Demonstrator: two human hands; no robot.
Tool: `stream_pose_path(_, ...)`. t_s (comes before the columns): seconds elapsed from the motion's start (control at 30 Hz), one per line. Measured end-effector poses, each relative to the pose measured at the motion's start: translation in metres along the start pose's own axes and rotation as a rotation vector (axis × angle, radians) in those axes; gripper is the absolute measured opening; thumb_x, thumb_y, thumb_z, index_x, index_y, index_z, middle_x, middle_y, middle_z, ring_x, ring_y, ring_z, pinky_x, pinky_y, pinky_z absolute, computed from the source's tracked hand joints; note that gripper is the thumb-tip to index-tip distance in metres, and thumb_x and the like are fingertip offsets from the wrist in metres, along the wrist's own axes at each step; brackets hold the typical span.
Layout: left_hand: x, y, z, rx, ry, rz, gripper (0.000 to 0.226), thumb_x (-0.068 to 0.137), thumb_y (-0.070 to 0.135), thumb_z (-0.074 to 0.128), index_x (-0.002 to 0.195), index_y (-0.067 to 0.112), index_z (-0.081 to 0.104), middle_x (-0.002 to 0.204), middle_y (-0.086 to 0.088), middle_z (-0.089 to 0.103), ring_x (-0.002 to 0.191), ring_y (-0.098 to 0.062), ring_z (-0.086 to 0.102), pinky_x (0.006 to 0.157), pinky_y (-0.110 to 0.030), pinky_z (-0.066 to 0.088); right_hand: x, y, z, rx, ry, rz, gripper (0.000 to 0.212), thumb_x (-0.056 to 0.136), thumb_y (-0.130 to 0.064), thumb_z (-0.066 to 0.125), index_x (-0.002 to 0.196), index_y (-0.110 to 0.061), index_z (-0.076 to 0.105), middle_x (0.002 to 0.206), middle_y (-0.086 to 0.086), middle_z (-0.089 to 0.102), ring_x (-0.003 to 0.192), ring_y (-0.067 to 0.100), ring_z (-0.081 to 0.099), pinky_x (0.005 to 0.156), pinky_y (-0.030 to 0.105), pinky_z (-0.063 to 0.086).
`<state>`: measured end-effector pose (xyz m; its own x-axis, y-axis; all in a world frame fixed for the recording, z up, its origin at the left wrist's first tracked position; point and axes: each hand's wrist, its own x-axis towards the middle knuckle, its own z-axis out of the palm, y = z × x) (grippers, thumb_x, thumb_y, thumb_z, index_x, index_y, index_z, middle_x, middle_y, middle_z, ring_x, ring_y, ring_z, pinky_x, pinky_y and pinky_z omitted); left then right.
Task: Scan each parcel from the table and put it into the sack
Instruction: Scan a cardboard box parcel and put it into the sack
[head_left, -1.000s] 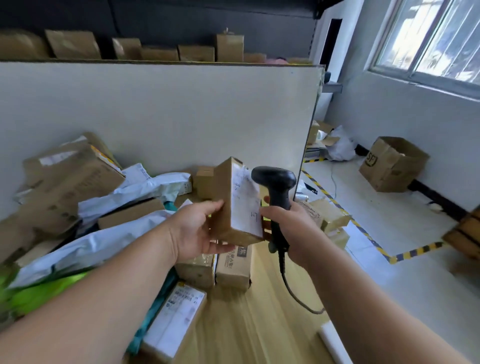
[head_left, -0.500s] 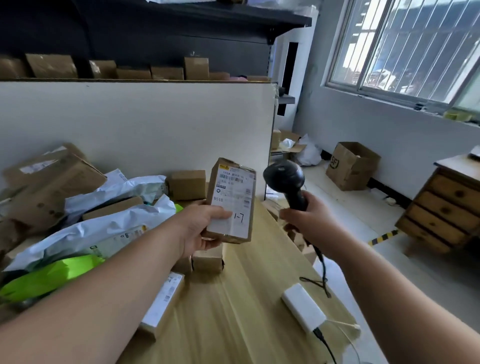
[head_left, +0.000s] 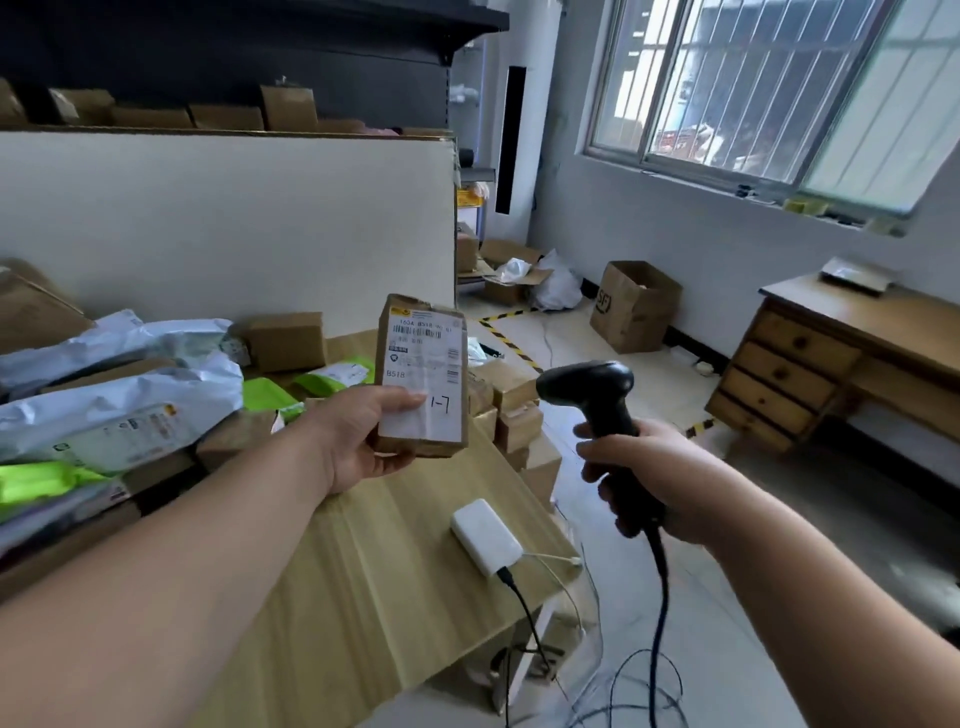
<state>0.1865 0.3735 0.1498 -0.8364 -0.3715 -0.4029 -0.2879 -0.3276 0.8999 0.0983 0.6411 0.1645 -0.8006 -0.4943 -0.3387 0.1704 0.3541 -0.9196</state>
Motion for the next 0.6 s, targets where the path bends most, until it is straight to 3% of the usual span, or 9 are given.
stream_pose_path(0.1,-0.022,-0.003,-0.011,-0.007,0.063,0.035,0.020,0.085,0.013,0.064,0.104,0.017,0.063,0.093,-0.007,0.072,0.084,-0.023,0.065,0.071,-0.037,0.051,-0.009,-0.010,0.025,0.269,-0.217,0.026,0.039,0.087,-0.017,0.067,0.120,-0.001,0.054,0.066,0.008,0.056,0.050,0.018,0.050,0.049,0.032,0.041)
stream_pose_path(0.2,-0.049,-0.007,-0.037,-0.027,0.196,0.071,0.028,0.084,0.010,0.065,0.112,0.015,0.060,0.097,-0.011,0.071,0.086,-0.026,0.065,0.067,-0.038,0.052,-0.017,-0.026,0.061,0.414,-0.426,0.036,0.055,0.071,-0.041,0.072,0.113,-0.008,0.059,0.065,0.007,0.054,0.049,0.017,0.050,0.049,0.029,0.043)
stream_pose_path(0.27,-0.068,-0.012,-0.061,-0.034,0.317,0.107,0.033,0.084,0.006,0.066,0.114,0.015,0.058,0.100,-0.012,0.071,0.087,-0.027,0.066,0.064,-0.038,0.052,-0.021,-0.038,0.087,0.421,-0.536,0.028,0.063,0.069,-0.055,0.069,0.111,-0.009,0.060,0.065,0.007,0.055,0.049,0.018,0.050,0.049,0.029,0.044)
stream_pose_path(0.37,-0.098,-0.022,-0.103,-0.027,0.502,0.151,0.036,0.081,0.001,0.068,0.112,0.017,0.057,0.099,-0.008,0.070,0.092,-0.027,0.065,0.077,-0.040,0.051,-0.027,-0.054,0.133,0.384,-0.635,0.012,0.066,0.066,-0.065,0.065,0.104,-0.011,0.062,0.062,0.005,0.055,0.046,0.017,0.049,0.049,0.028,0.044)
stream_pose_path(0.5,-0.138,-0.035,-0.156,-0.066,0.680,0.198,0.029,0.079,-0.001,0.070,0.091,0.021,0.056,0.088,-0.002,0.069,0.077,-0.020,0.065,0.058,-0.030,0.046,-0.035,-0.072,0.198,0.316,-0.715,0.005,0.068,0.060,-0.069,0.065,0.099,-0.013,0.060,0.061,0.004,0.054,0.044,0.016,0.048,0.049,0.026,0.043)
stream_pose_path(0.6,-0.163,-0.043,-0.194,-0.102,0.768,0.227,0.032,0.078,-0.003,0.071,0.096,0.018,0.055,0.093,-0.006,0.069,0.081,-0.024,0.067,0.063,-0.035,0.053,-0.041,-0.084,0.244,0.264,-0.757,-0.002,0.069,0.067,-0.071,0.063,0.098,-0.011,0.061,0.062,0.004,0.054,0.045,0.016,0.048,0.048,0.026,0.044)
